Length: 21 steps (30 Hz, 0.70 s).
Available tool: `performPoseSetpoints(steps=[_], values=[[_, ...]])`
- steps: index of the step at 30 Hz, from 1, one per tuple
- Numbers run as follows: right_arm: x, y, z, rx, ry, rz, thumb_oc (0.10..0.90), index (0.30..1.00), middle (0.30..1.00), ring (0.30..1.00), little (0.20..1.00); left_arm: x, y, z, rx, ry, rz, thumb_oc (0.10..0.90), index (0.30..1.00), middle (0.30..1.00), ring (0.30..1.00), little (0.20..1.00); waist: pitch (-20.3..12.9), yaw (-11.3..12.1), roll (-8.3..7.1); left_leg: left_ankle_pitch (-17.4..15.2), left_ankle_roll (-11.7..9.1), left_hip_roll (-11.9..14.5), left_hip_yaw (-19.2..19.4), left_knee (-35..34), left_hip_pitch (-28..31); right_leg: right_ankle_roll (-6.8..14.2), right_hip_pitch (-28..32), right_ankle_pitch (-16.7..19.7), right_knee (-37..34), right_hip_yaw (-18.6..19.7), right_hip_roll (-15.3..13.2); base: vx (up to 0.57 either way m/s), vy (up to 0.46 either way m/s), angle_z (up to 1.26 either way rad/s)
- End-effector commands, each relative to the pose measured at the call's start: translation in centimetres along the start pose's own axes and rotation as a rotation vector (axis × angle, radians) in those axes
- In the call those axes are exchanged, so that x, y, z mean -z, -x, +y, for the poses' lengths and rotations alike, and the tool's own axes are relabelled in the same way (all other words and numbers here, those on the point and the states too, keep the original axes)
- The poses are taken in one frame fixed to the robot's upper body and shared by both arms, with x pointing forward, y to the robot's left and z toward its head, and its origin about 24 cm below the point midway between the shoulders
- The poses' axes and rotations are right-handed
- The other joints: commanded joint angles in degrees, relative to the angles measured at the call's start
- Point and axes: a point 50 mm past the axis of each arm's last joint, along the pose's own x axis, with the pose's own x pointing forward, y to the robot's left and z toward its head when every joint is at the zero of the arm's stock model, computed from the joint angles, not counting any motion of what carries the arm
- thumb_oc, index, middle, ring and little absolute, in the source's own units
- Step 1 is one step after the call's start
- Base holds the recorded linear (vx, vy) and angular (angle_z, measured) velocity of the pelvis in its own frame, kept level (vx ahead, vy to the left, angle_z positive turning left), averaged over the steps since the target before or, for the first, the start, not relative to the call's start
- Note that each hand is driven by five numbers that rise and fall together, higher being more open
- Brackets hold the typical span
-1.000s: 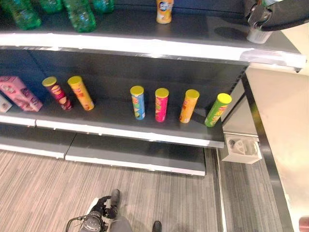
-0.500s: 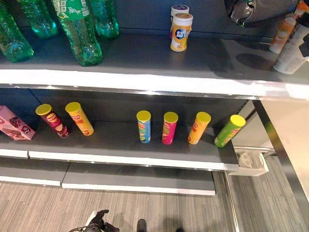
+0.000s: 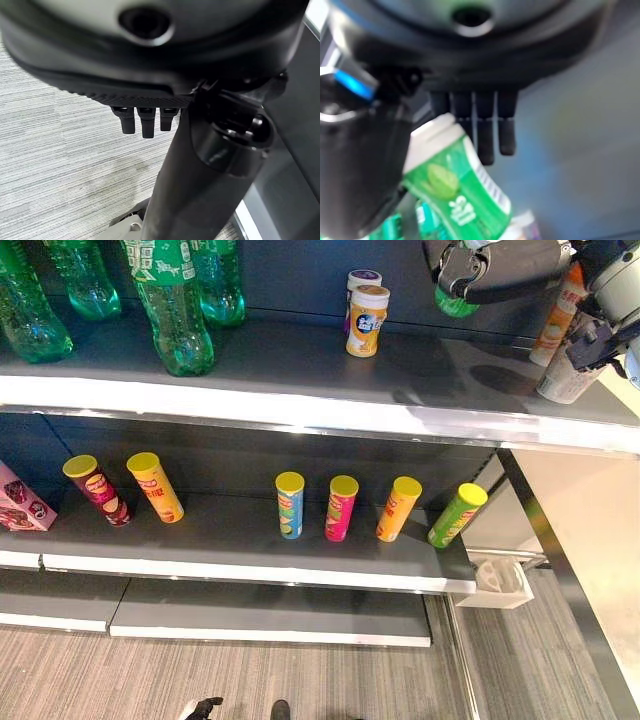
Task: Put the goods on the table back onto the shelves and tidy them up.
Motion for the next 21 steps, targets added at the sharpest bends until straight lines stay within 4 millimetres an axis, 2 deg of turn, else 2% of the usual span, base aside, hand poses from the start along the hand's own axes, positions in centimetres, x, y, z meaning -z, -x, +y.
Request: performPoseSetpoints(steps=[1, 12, 21], values=[[-1.5, -0.9, -4.6, 0.191, -0.096, -0.062, 0.400, 0.300, 0.300, 0.300, 0.300, -0.2, -0.2, 1.4, -0.026, -0.035, -0.013, 0.800, 0.900, 0.900, 0.900, 0.900, -3.99, 2.18, -1.86, -5.74, -5.83, 6.16, 3.87, 0.55, 2.99, 3.69, -0.95, -0.12, 0.43, -0.56, -2.88, 0.00, 0.000, 0.00], [0.1, -1.5, -2.8, 0.161, -0.282, -0.004, 0.400, 0.300, 0.300, 0.300, 0.300, -0.4, -0.3, 1.5, -0.020, -0.025, -0.015, 0.800, 0.900, 0.900, 0.900, 0.900, -3.47, 3.14, -2.05, -5.49, -5.90, 6.00, 3.25, 0.55, 2.69, 3.78, -0.78, -0.18, 0.43, -1.83, -3.19, 0.01, -0.002, 0.02], [-0.3, -1.7, -2.0, 0.124, -0.348, -0.031, 0.400, 0.300, 0.300, 0.300, 0.300, 0.4, -0.2, 1.4, -0.014, -0.021, 0.017, 0.800, 0.900, 0.900, 0.900, 0.900, -2.86, 3.61, -2.57, -5.30, -5.98, 6.06, 3.05, 0.55, 2.10, 3.91, -1.14, -0.11, 0.43, -2.53, -3.47, 0.01, -0.001, 0.04]])
